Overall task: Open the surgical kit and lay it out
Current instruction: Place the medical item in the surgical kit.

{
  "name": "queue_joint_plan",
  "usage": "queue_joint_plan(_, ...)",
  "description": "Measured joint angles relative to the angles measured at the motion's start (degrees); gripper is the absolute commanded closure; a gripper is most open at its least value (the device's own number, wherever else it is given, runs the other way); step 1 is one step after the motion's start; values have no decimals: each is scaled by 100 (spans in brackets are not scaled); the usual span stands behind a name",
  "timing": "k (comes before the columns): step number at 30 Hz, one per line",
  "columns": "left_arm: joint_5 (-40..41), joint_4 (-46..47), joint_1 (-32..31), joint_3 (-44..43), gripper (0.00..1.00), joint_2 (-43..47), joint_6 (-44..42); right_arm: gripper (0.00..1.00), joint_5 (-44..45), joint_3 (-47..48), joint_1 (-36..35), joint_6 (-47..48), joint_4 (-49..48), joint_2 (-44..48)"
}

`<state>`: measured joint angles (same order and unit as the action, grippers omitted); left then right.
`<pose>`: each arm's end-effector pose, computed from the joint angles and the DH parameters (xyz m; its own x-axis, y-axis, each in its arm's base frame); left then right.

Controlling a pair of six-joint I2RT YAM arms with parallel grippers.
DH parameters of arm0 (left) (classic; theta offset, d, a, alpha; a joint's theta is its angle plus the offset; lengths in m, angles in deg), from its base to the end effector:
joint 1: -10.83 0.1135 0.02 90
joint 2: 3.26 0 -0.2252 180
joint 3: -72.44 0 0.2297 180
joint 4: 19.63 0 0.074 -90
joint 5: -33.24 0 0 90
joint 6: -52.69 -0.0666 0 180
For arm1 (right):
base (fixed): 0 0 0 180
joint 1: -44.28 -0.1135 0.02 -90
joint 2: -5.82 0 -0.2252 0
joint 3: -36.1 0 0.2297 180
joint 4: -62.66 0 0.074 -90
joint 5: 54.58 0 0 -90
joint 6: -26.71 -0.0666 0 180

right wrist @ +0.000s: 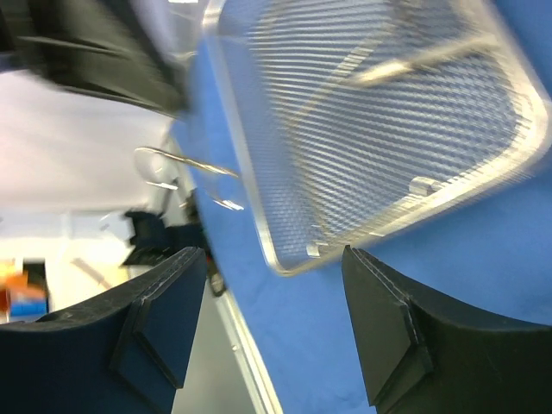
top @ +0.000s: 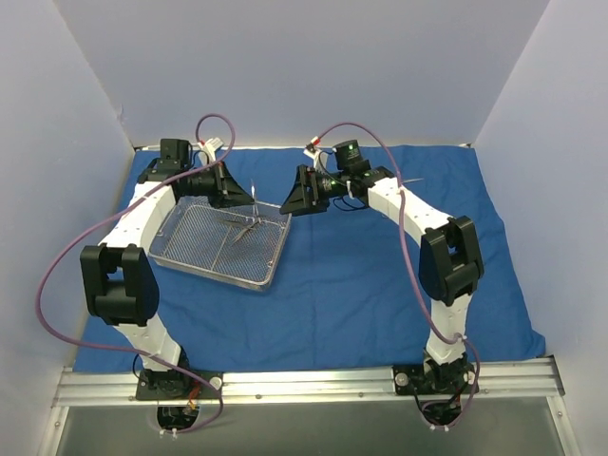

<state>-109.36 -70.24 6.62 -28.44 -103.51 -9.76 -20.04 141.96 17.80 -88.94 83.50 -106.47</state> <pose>0.3585 -0.0794 0.2500 -0.9334 -0.2130 -0.2887 0.1380 0.5298 -0.8368 0.3631 0.2422 0.2449 -0.7628 -0.1058 -0.6379 -0.6412 0.2516 0.7250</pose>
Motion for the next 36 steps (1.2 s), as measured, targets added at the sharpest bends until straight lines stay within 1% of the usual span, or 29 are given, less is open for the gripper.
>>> queue_joint_plan(4, -605, 586, -186, 219, 98, 68, 227, 35, -455, 0, -103, 0, -256, 236)
queue_joint_plan(9, -1078, 1147, -398, 295, 98, 68, 501, 38, -828, 2, -168, -42, -402, 273)
queue_joint_plan(14, -1309, 1379, -448, 295, 98, 70, 623, 40, -1034, -11, -166, -232, -721, 273)
queue_joint_plan(22, -1425, 1561, -527, 302, 98, 70, 750, 43, -1257, -181, -170, -632, -1248, 273)
queue_joint_plan(25, -1456, 1600, -573, 302, 98, 70, 804, 52, -1318, -247, -177, -785, -1449, 275)
queue_joint_plan(26, -1469, 1609, -586, 302, 98, 70, 817, 60, -1342, -278, -186, -850, -1532, 273)
queue_joint_plan(27, -1482, 1615, -595, 302, 98, 70, 828, 63, -1368, -313, -199, -911, -1615, 273)
queue_joint_plan(31, -1521, 1692, -599, 302, 98, 70, 914, 66, -1451, -485, -234, -1305, -2033, 273)
queue_joint_plan(33, -1537, 1766, -599, 299, 98, 70, 973, 79, -1464, -546, -247, -1458, -2205, 273)
queue_joint_plan(34, -1545, 1803, -599, 302, 98, 70, 1005, 88, -1471, -560, -247, -1526, -2271, 273)
queue_joint_plan(35, -1545, 1843, -601, 302, 91, 70, 1047, 100, -1486, -575, -247, -1600, -2363, 273)
queue_joint_plan(36, -1558, 1888, -605, 302, 84, 70, 1091, 100, -1488, -595, -247, -1698, -2479, 273)
